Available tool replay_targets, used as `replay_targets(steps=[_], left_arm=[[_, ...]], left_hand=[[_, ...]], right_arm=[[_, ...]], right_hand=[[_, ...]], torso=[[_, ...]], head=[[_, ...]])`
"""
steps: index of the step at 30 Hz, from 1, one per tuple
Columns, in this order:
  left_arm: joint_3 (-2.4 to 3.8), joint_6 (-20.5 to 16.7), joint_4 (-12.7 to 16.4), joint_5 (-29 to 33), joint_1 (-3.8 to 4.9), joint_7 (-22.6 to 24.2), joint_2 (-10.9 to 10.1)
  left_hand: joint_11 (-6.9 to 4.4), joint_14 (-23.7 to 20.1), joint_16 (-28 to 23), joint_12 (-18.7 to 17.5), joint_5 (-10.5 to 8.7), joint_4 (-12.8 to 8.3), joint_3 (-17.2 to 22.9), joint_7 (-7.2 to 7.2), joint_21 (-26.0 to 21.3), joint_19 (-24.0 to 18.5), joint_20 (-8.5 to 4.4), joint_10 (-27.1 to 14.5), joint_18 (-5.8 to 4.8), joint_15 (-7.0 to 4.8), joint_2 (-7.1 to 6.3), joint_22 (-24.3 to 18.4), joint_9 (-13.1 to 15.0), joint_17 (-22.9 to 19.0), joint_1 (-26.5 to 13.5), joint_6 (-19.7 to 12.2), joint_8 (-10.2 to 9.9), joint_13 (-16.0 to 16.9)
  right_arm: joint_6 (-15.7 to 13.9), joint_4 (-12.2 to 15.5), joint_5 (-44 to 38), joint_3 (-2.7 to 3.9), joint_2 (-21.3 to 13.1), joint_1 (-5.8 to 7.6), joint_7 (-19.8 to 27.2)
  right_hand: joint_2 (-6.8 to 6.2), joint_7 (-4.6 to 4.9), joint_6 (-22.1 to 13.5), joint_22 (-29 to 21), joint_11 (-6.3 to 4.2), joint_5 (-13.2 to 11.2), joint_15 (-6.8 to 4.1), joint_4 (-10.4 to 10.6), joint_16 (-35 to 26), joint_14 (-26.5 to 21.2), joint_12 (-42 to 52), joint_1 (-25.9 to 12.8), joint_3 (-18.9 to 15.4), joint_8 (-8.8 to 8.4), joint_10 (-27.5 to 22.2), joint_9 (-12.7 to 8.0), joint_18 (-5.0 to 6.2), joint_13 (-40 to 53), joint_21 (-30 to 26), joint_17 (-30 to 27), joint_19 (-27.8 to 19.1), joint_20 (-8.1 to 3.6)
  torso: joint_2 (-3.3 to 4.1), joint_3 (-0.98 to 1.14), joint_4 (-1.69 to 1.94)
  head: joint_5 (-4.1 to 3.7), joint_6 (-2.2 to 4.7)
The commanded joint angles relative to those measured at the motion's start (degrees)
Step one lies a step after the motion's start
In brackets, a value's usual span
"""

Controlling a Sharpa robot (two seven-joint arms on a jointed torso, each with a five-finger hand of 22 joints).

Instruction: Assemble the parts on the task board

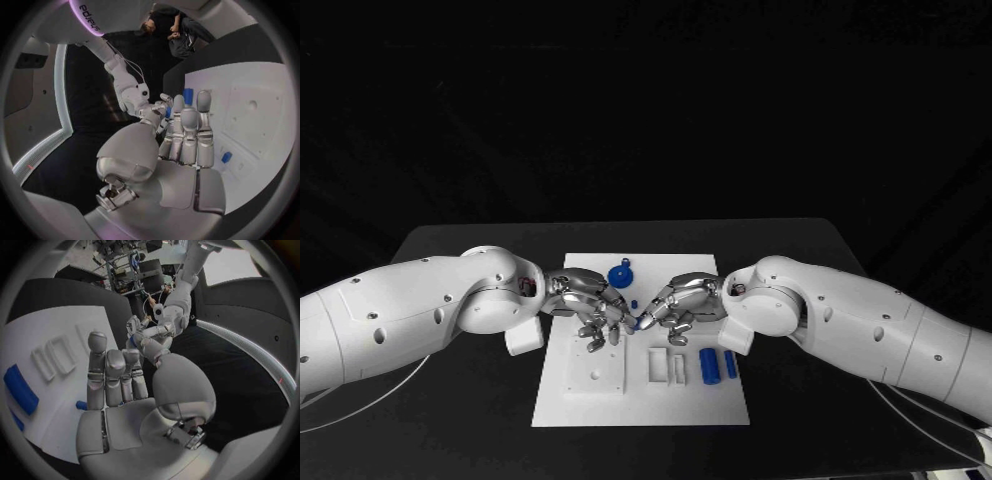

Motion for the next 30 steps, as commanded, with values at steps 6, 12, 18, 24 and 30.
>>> replay_targets(steps=[6,12,18,24,30], left_arm=[[0.21,-3.7,0.5,4.1,0.12,3.8,0.9],[0.06,-5.3,0.5,4.5,0.12,4.2,1.0],[-0.40,-5.7,0.8,4.2,0.13,4.2,0.9],[-0.69,-5.9,1.0,3.2,0.13,3.8,0.8],[-0.80,-6.5,1.2,1.2,0.13,2.9,0.7]], left_hand=[[-0.65,0.9,-0.1,-2.4,0.08,-0.2,1.4,-1.48,0.6,-0.1,-0.84,3.5,-0.15,-0.94,-0.37,1.0,0.1,0.0,-0.4,5.2,-2.1,-0.6],[-1.03,1.3,-0.2,-2.6,0.79,-0.8,1.9,-2.02,1.0,0.1,-1.20,4.7,-0.44,-1.26,-0.72,1.0,4.4,0.2,-1.0,5.5,0.1,0.1],[-1.39,1.5,-0.1,-1.5,1.34,-1.6,2.3,-2.41,1.3,0.1,-1.40,5.2,-0.50,-1.47,-1.14,1.1,7.4,0.4,-1.3,5.9,0.9,1.0],[-1.74,1.9,0.0,-0.8,2.21,-3.4,2.7,-2.75,1.8,0.2,-1.64,5.9,-0.56,-1.72,-1.38,1.1,9.1,0.6,-2.4,7.0,0.3,1.5],[-2.18,2.7,0.1,-1.3,5.26,-5.5,2.6,-3.11,2.7,0.5,-1.91,7.4,-0.45,-1.98,-1.87,1.1,10.5,0.9,-3.7,8.8,-1.2,1.4]], right_arm=[[-1.4,0.4,-0.5,-0.59,0.9,-0.22,0.2],[-2.9,0.5,-0.8,-0.84,1.1,-0.27,0.0],[-5.5,0.4,-0.9,-0.94,1.1,-0.30,0.4],[-8.3,0.3,-0.3,-0.98,1.0,-0.32,1.1],[-10.5,0.3,0.7,-1.00,0.7,-0.34,2.0]], right_hand=[[0.56,0.01,0.2,1.9,-0.05,0.5,0.10,0.1,0.1,0.2,0.2,0.2,0.3,0.17,0.3,0.1,-0.30,0.0,-0.1,-0.1,-0.3,-0.15],[0.53,0.01,0.2,1.8,-0.04,0.4,0.09,0.2,0.0,0.2,0.1,0.2,0.4,0.17,0.2,0.1,-0.28,-0.1,-0.3,-0.1,-0.3,-0.16],[0.59,0.00,0.1,1.7,-0.03,-0.1,0.08,0.6,-0.2,0.1,-0.3,0.2,0.1,0.16,0.1,0.1,-0.24,-0.5,-0.8,-0.4,-0.3,-0.17],[0.65,0.00,-0.2,1.4,0.01,-1.5,0.14,1.4,-0.6,-0.1,-0.8,0.5,-0.8,0.18,-0.2,0.1,-0.16,-1.0,-1.7,-0.6,-0.4,-0.10],[0.64,0.04,-0.7,1.2,0.13,-1.7,0.28,2.4,-1.3,-0.6,-1.9,1.5,-3.7,0.17,-1.0,0.1,0.04,-2.1,-3.1,-1.3,-0.4,0.09]], torso=[[0.00,0.02,0.00],[-0.01,0.02,-0.05],[-0.01,0.06,-0.01],[0.02,0.06,-0.04],[0.01,0.05,-0.05]], head=[[-0.02,-0.13],[0.00,-0.06],[0.07,-0.04],[0.17,0.03],[0.35,0.13]])
